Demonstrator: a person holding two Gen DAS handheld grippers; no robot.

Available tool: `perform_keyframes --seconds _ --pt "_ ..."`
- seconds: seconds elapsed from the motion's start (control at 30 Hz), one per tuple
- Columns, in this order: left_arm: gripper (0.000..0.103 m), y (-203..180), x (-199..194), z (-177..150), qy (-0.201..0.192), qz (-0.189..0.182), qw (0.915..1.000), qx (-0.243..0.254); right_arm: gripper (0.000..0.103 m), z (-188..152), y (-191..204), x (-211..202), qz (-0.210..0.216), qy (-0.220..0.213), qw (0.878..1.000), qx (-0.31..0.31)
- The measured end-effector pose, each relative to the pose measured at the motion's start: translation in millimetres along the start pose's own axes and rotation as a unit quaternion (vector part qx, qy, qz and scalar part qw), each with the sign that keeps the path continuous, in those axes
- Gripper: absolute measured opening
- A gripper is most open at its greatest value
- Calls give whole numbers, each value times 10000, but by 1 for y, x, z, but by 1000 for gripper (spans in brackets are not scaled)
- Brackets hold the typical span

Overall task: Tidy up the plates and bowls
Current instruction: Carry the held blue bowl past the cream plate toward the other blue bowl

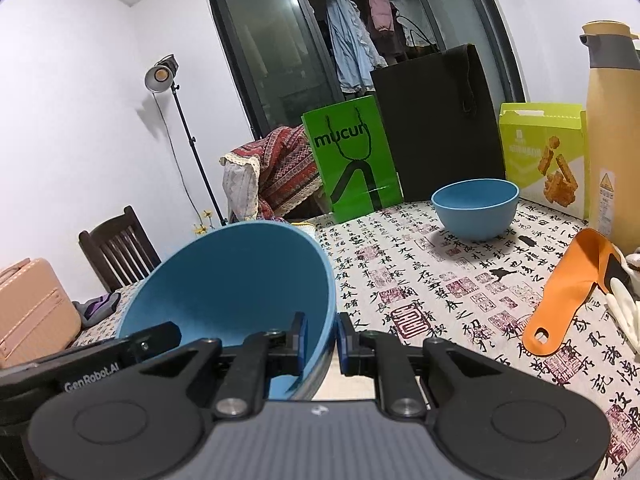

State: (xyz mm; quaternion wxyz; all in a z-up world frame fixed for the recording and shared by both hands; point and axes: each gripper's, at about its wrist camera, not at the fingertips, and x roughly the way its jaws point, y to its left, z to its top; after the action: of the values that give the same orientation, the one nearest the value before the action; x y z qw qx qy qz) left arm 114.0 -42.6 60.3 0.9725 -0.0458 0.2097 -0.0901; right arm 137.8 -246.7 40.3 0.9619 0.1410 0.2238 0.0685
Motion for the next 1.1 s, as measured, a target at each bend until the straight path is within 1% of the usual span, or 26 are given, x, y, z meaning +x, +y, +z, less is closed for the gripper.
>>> perform_keyframes --seconds 0.13,0.4,0.8,1.1 --pt "15 0 -5 -1 -49 0 10000 -16 15 -2 -1 -3 55 -9 10000 -2" --pt "15 -1 -14 -5 -100 161 9998 3 15 -6 -2 -3 199 26 9998 -15" --pt "14 3 -21 -8 -93 231 9997 -32 15 -14 4 -8 292 60 9995 -52" --pt "15 10 -27 -16 -22 327 9994 -59 15 -20 7 -6 410 169 9990 -114"
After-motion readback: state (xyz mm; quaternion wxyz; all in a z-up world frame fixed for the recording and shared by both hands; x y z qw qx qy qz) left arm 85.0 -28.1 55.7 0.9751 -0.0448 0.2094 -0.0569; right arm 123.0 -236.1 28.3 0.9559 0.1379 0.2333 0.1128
